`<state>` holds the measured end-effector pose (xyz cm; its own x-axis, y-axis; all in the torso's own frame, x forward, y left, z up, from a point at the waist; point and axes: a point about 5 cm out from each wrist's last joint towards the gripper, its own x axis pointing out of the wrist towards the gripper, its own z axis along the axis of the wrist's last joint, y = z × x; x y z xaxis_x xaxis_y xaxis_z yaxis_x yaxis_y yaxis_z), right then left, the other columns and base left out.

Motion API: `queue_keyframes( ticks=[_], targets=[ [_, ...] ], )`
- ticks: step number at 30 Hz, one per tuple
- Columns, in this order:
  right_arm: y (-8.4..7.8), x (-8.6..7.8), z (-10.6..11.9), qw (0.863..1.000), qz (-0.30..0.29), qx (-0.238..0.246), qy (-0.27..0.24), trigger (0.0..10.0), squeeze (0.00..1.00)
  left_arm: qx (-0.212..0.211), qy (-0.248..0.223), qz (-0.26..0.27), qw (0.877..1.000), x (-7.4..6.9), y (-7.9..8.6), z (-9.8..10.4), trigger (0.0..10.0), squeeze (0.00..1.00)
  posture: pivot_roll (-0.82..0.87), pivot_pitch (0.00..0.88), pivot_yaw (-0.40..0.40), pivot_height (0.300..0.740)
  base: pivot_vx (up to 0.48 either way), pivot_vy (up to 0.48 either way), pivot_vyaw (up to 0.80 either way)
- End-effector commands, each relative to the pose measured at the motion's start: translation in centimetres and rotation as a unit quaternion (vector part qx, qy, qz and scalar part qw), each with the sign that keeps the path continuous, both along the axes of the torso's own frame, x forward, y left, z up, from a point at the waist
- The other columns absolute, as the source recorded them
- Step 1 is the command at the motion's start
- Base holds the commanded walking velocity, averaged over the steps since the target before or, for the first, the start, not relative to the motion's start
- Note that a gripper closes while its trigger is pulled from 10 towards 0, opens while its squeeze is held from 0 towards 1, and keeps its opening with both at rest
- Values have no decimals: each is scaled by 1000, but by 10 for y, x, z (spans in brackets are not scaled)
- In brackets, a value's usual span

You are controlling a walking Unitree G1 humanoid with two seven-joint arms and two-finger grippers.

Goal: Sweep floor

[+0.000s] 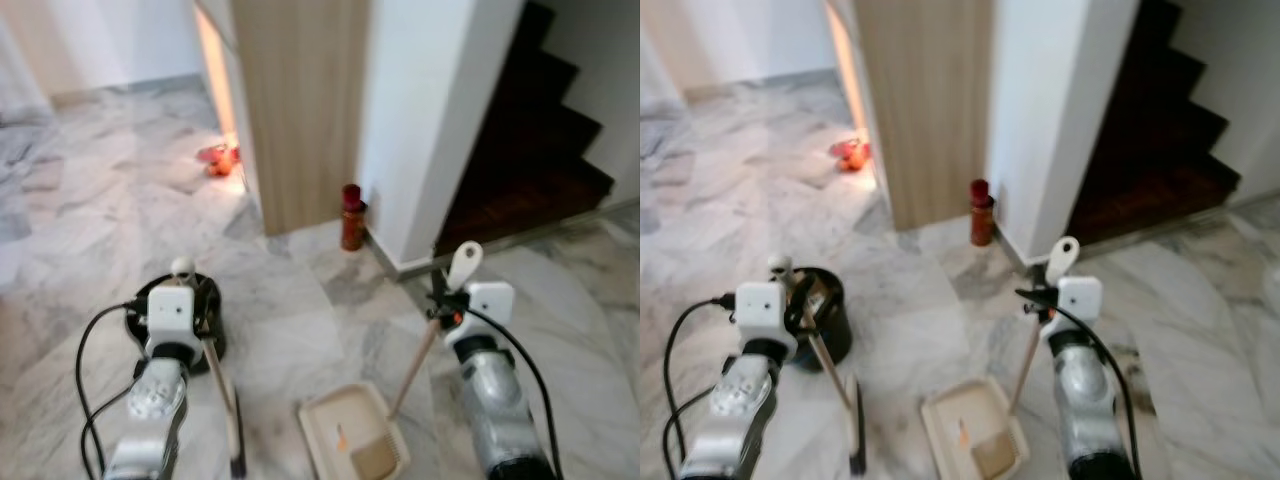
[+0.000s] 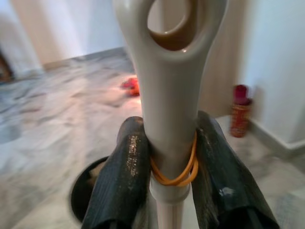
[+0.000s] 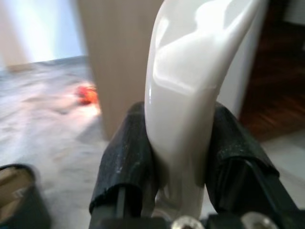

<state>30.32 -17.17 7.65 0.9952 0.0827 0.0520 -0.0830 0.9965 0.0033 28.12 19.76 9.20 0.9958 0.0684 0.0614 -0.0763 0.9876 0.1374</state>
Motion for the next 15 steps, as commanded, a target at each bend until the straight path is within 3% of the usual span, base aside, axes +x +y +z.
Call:
queue_keyframes(
  ticks=[1, 15],
  targets=[
    [4, 4, 10, 999, 5, 19, -25, 10000, 0, 11, -12, 0, 1000, 2, 1, 7, 10000, 0, 148, 0, 32, 740, 0, 319, 650],
    [7, 4, 9, 999, 13, 25, -21, 10000, 0, 10, -11, -1, 1000, 2, 0, 6, 10000, 0, 148, 0, 33, 740, 0, 322, 36]
  ],
)
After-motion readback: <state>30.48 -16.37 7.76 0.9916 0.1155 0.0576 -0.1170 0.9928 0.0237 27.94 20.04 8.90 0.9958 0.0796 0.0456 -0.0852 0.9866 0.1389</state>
